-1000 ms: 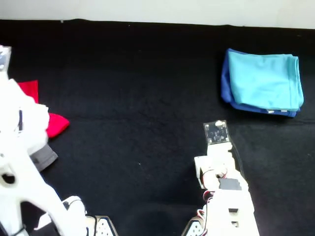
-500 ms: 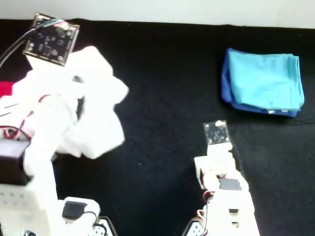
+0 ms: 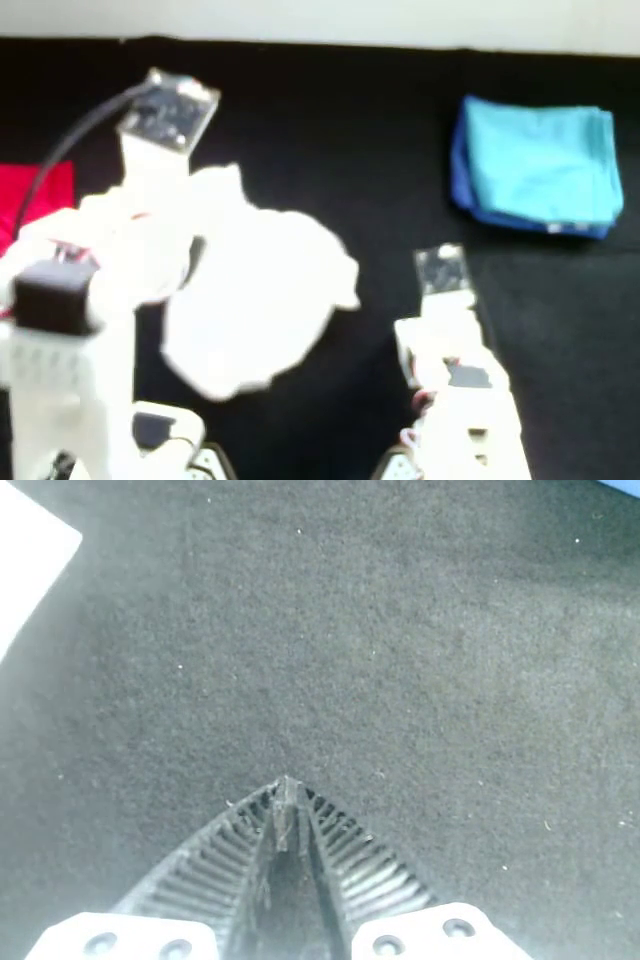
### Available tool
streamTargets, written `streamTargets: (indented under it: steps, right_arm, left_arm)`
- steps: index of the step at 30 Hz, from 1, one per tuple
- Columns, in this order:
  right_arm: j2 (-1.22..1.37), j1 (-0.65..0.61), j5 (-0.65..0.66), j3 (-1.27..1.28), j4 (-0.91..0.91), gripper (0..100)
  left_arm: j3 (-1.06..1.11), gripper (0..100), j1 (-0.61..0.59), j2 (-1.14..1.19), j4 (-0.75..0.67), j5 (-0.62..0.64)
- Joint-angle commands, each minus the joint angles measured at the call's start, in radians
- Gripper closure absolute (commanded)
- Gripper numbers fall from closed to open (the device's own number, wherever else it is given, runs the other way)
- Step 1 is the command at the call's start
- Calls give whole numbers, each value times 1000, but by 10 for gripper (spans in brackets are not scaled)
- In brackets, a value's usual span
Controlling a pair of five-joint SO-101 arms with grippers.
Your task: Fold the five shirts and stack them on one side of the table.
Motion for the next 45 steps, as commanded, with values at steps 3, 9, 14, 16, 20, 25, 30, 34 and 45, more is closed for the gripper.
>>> streamTargets:
  steps: [3, 9, 14, 16, 20, 25, 30, 34, 45]
  right_arm:
    - [-10, 5, 5, -10, -15, 989]
    - [-7, 4, 5, -157, 182, 896]
    - [-5, -77, 5, -444, 381, 858]
    - [-4, -131, 5, -535, 420, 858]
    - [41, -223, 5, -641, 427, 854]
    - [344, -280, 5, -814, 426, 854]
    - [638, -366, 5, -1070, 492, 854]
    - [774, -478, 11, -1228, 596, 854]
    - [1058, -536, 60, -1414, 619, 731]
  left_arm:
    - [501, 992, -228, -10, -173, -236]
    - [657, 991, -437, -10, -284, -367]
    - [657, 990, -532, -10, -298, -399]
    - [656, 990, -549, -8, -298, -414]
    - [661, 990, -555, -8, -298, -427]
    - [662, 990, -555, -8, -298, -422]
    - [662, 990, -555, -8, -298, -422]
    - [662, 990, -555, -8, -298, -422]
    - [662, 990, -549, -8, -298, -422]
